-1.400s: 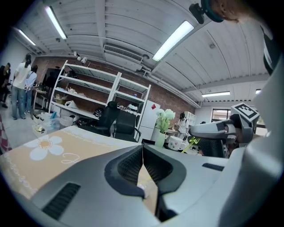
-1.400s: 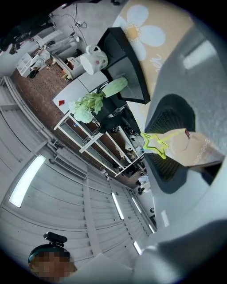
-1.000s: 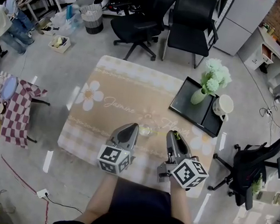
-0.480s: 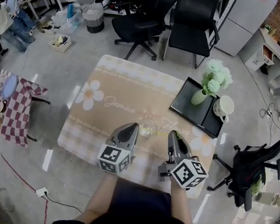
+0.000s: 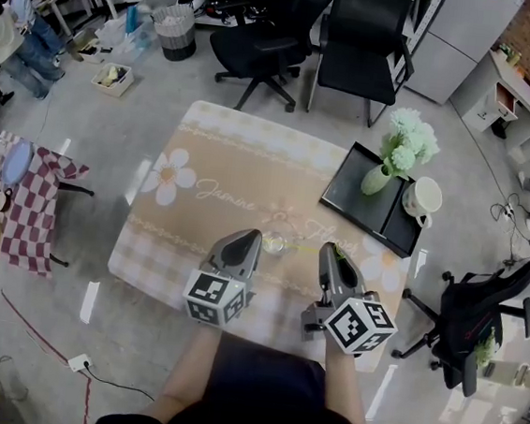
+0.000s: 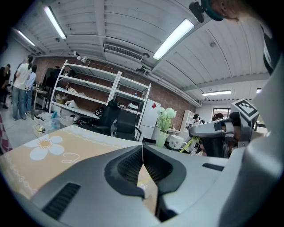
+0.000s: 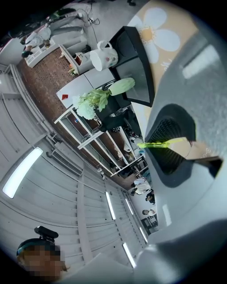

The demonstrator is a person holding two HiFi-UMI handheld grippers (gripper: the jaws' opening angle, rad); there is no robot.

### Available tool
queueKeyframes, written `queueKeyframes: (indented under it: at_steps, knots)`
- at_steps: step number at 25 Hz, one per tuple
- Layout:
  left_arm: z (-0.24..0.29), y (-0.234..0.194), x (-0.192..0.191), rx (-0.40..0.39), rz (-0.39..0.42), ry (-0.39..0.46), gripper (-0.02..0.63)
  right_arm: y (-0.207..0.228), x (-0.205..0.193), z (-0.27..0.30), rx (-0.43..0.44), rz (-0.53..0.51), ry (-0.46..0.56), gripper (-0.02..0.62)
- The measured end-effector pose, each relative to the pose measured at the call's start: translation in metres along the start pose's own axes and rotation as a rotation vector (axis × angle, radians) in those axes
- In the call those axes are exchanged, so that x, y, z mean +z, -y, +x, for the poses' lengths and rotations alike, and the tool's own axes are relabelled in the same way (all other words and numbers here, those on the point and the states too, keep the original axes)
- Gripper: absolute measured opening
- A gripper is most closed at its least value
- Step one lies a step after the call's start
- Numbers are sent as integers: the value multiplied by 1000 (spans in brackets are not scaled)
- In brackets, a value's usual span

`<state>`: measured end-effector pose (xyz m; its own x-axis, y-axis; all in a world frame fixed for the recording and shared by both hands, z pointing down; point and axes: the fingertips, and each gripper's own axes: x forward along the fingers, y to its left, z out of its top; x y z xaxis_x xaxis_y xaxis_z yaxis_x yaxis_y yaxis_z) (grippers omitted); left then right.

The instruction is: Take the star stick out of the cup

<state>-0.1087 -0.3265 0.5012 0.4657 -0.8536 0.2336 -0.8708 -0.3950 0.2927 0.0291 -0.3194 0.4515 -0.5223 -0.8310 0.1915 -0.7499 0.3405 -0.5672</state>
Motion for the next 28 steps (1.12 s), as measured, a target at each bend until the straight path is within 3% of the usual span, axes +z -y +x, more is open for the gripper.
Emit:
queueKeyframes:
  at_steps: [13,28]
  knots:
    - [2,5,2,-11,20,10,12,-4,27,-17,19,8,58,15]
    - [12,13,3,-30,35,13,11,-26,70,-46,75,-53,148,15]
